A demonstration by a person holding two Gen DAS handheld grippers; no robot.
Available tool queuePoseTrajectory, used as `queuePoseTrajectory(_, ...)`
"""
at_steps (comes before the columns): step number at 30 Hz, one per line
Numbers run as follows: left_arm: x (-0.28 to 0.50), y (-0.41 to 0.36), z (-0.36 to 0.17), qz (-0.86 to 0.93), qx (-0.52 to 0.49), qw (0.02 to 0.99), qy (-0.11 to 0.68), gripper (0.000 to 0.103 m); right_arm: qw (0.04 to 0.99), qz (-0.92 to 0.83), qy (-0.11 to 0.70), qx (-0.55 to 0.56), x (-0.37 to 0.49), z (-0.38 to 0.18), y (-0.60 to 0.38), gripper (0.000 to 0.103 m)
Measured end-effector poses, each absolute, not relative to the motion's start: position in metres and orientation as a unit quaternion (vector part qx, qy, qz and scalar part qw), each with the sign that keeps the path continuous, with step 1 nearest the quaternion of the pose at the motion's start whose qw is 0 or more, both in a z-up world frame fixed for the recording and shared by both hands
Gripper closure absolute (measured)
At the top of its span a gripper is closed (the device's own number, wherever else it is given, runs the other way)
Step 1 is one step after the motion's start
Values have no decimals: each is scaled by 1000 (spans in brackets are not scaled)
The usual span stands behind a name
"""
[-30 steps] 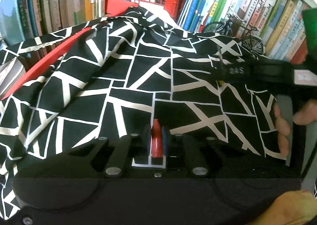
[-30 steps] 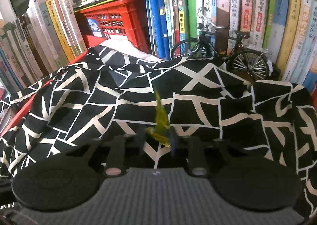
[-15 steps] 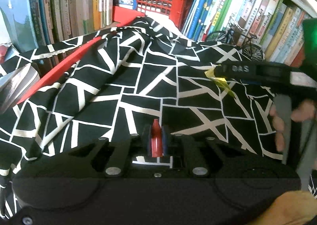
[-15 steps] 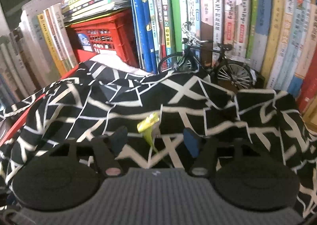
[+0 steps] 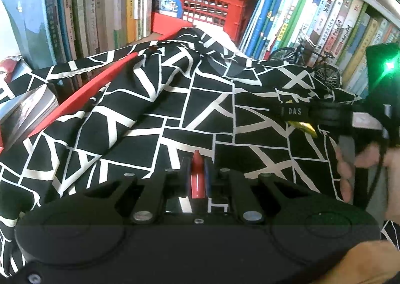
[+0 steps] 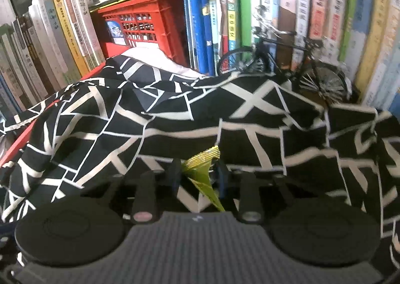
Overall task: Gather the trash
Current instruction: 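Lift the red piece and yellow-green wrapper off the bed with both tools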
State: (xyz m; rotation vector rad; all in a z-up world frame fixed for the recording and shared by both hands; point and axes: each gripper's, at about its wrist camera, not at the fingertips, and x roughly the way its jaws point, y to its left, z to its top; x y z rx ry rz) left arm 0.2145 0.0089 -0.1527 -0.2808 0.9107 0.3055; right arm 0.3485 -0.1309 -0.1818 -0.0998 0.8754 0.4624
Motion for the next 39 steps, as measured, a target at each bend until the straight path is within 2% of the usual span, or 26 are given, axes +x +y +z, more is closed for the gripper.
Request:
queuePoseTrajectory(22, 167, -21, -123, 122, -132, 876, 448, 93, 871, 217, 440, -17, 240, -140, -174, 69)
queuePoseTrajectory(39, 44, -26, -83, 76, -116, 881, 452, 93, 896, 174, 409, -5, 94, -96, -184, 69)
